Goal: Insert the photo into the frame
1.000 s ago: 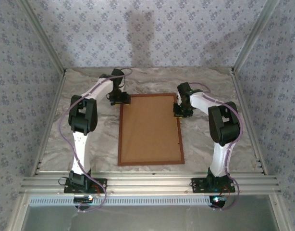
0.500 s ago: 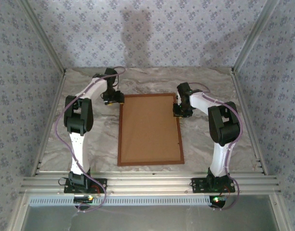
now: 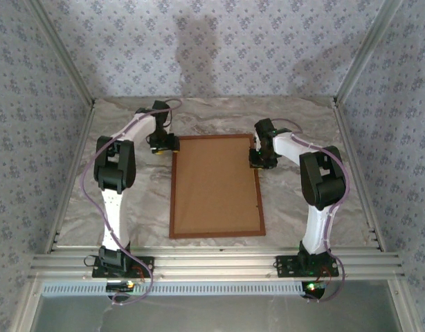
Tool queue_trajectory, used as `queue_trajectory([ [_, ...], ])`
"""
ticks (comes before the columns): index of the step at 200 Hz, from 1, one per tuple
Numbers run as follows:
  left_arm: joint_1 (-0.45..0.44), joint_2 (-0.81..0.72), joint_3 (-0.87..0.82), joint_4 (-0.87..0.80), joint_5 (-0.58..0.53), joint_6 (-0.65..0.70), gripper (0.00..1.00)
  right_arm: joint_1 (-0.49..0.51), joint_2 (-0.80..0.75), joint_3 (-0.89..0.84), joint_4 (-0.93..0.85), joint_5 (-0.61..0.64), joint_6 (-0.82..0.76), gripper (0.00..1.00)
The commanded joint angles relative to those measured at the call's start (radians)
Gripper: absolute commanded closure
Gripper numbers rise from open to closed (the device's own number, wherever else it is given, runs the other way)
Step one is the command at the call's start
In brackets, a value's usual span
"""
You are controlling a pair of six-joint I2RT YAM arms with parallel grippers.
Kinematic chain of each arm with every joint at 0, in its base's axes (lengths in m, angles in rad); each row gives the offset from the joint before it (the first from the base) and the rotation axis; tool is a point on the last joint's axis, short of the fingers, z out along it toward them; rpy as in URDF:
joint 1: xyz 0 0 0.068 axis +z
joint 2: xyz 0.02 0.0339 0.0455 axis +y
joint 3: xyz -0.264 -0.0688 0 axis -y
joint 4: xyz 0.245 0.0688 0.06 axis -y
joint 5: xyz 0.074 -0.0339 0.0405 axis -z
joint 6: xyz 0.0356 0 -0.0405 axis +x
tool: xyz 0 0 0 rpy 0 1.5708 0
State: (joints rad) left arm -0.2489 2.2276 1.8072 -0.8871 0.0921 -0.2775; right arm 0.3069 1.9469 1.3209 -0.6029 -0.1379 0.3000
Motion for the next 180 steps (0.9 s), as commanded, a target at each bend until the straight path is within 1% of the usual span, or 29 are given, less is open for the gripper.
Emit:
queue_trajectory([
  [1, -0.008, 0.021, -0.016, -0.016, 0.005, 0.012, 0.41, 0.018, 0.030, 0.017, -0.014, -0.006, 0.009, 0.82],
  [141, -0.037, 0.076, -0.024, -0.030, 0.008, -0.007, 0.41, 0.019, 0.029, 0.012, -0.009, -0.009, 0.009, 0.83],
  [180, -0.059, 0.094, -0.026, -0.032, 0.005, -0.016, 0.41, 0.021, 0.029, 0.012, -0.003, -0.010, 0.013, 0.82],
])
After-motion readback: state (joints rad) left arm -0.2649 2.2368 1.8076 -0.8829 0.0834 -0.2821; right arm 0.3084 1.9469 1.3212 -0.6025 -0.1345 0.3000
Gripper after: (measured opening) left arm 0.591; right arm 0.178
